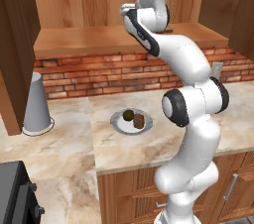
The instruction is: Pick the avocado and bread from the counter and place them on the plate. Then pick the jam from the cabinet and place it next to the plate. Lastly close the cabinet door.
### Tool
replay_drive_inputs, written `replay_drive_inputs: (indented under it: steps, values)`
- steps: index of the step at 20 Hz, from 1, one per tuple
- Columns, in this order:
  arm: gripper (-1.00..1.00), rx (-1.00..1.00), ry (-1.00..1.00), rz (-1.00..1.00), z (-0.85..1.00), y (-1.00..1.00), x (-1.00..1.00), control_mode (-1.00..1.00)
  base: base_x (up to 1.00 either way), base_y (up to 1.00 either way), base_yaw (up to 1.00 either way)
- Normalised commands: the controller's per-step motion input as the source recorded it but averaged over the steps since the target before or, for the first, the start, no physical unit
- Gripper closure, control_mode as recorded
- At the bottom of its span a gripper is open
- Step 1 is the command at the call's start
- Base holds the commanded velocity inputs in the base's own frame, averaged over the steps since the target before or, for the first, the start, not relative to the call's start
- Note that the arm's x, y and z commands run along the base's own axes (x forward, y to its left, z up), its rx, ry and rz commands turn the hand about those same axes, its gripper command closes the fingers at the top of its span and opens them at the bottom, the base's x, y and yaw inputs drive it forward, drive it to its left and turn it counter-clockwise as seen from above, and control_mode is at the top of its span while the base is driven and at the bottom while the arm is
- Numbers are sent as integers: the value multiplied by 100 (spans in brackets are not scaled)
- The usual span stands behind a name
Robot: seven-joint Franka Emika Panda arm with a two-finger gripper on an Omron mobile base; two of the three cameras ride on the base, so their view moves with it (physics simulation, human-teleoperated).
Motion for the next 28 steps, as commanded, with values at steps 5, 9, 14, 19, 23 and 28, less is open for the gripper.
replay_drive_inputs:
  steps: [5, 9, 14, 19, 23, 28]
  values:
    - [100, 8, -7, 6, -10, -32, -100, -100, 0, 0, 0]
    - [100, 6, -1, 6, -13, -39, -100, -100, 0, 0, 0]
    - [100, 3, 1, 6, -20, -36, -100, -100, 0, 0, 0]
    - [100, 2, 3, 8, -40, -35, -100, -100, 0, 0, 0]
    - [100, 1, 13, 10, -86, -25, -94, -100, 0, 0, 0]
    - [100, 0, 16, 17, -100, -15, -49, -100, 0, 0, 0]
